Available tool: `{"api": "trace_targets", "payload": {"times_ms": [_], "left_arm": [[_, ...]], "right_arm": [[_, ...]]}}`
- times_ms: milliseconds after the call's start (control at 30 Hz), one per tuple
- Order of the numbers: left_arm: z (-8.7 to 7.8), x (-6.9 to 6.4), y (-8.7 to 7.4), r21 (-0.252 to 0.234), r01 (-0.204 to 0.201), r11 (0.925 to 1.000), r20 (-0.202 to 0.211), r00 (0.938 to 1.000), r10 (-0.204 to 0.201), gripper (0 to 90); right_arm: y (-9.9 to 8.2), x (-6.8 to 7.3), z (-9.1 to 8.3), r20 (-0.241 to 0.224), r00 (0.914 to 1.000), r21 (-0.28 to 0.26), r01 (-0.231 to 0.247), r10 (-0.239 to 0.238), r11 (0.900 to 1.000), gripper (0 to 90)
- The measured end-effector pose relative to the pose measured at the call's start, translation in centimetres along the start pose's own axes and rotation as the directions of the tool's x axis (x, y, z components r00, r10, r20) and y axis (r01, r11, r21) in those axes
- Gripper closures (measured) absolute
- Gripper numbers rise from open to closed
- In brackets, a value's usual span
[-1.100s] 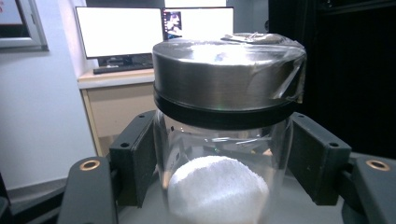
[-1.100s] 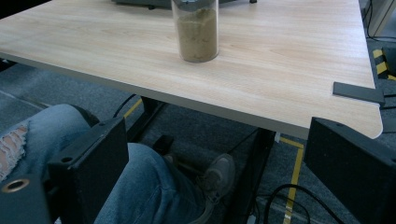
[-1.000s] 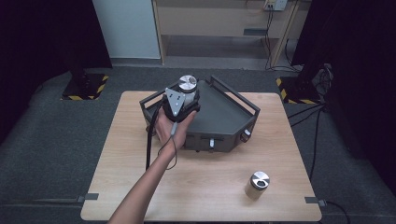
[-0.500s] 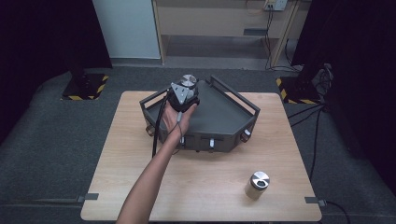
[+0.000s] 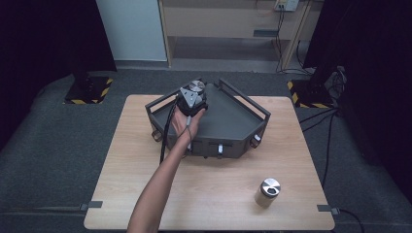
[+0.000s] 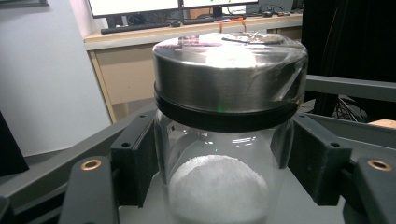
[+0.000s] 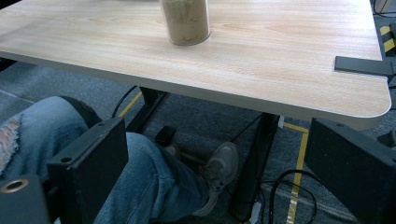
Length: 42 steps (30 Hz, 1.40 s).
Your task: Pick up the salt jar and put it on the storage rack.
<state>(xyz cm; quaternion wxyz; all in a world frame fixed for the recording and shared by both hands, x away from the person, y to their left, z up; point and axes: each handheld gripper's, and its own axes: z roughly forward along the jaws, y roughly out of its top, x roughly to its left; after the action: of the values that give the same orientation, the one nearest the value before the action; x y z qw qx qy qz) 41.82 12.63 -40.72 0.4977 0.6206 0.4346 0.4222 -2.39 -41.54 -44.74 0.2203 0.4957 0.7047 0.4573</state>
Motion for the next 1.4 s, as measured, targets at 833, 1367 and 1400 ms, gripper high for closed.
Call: {"api": "trace_targets", "payload": {"times_ms": [833, 1367, 1400], "left_arm": [[0.20, 0.04, -0.36, -0.004, 0.040, 0.9992, -0.009, 0.9992, -0.040, 30.4], [0.21, -0.17, -0.08, 0.007, 0.050, 0.9987, -0.019, 0.9986, -0.050, 30.4], [0.21, -0.16, -0.05, 0.008, 0.051, 0.9987, -0.019, 0.9985, -0.051, 30.4]], "right_arm": [[-0.01, 0.00, -0.16, -0.008, 1.0000, -0.006, 0.003, -0.003, 1.0000, 6.5], [-0.02, 0.10, -0.40, -0.007, 1.0000, -0.011, 0.006, -0.006, 0.9999, 6.5], [-0.02, 0.10, -0.41, -0.007, 0.9999, -0.011, 0.007, -0.007, 0.9999, 6.6]]}}
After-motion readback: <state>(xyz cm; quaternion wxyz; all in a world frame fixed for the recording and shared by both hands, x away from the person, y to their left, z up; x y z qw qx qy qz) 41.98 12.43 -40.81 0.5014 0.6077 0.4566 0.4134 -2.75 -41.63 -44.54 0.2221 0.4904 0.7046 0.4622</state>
